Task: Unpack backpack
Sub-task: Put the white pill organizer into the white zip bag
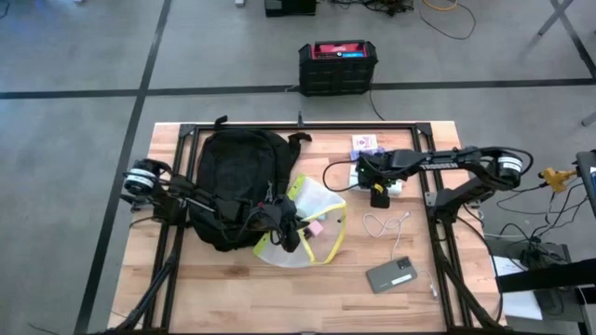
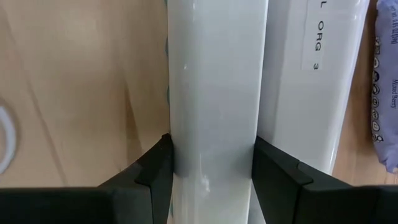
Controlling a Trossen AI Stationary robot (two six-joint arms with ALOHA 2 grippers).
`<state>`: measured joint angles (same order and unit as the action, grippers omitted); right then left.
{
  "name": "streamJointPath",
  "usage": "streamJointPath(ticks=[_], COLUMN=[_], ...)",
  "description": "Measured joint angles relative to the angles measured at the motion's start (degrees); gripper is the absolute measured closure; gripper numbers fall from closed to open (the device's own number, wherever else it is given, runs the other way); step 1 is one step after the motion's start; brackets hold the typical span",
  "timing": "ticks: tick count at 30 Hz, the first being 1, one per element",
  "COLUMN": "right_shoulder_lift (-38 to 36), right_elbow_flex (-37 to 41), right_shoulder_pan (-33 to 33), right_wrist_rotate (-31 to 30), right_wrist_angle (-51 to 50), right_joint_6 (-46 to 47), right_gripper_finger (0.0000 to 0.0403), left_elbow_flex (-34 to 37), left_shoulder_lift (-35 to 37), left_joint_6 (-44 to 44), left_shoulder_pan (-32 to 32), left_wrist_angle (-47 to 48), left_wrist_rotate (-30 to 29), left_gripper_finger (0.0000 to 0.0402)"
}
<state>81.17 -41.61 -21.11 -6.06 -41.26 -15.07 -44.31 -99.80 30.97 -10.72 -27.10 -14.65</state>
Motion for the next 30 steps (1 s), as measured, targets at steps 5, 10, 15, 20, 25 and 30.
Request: streamJointPath(ticks=[5,10,15,20,25,30], right_shoulder_lift=[-1.3,-1.9,-2.0,-2.9,-5.4,-8.4], right_elbow_flex=[-0.3,-0.3,-0.3,-0.5,-3.0,-7.0], right_shoulder_pan=[2.5,6.2,11.2,17.5,24.5,31.1], right_wrist_rotate=[-4.7,-8.6,-13.7,-17.0,-17.7,-20.0], right_wrist_angle=[-0.8,-1.0,-3.1,-7.1,-10.0,-14.0], right_joint_6=[1.2,3.6,8.5,15.4,22.4,28.7], right_gripper_finger=[0.0251,0.0254,0.0254,0.0254,0.0254,0.0264], left_elbow_flex=[0.0,0.0,0.0,0.0,0.0,0.0], left_shoulder_lift=[0.0,0.0,0.0,0.0,0.0,0.0], left_joint_6=[0.0,0.0,0.0,0.0,0.0,0.0], left_shoulder_pan=[0.0,0.0,0.0,0.0,0.0,0.0], left_wrist_angle=[-0.1,-0.1,-0.1,-0.1,0.1,0.6], left_wrist_rotate=[0.0,0.0,0.0,0.1,0.1,0.3], left_gripper_finger=[0.0402,0.0402,0.0402,0.0402,0.0402,0.0402])
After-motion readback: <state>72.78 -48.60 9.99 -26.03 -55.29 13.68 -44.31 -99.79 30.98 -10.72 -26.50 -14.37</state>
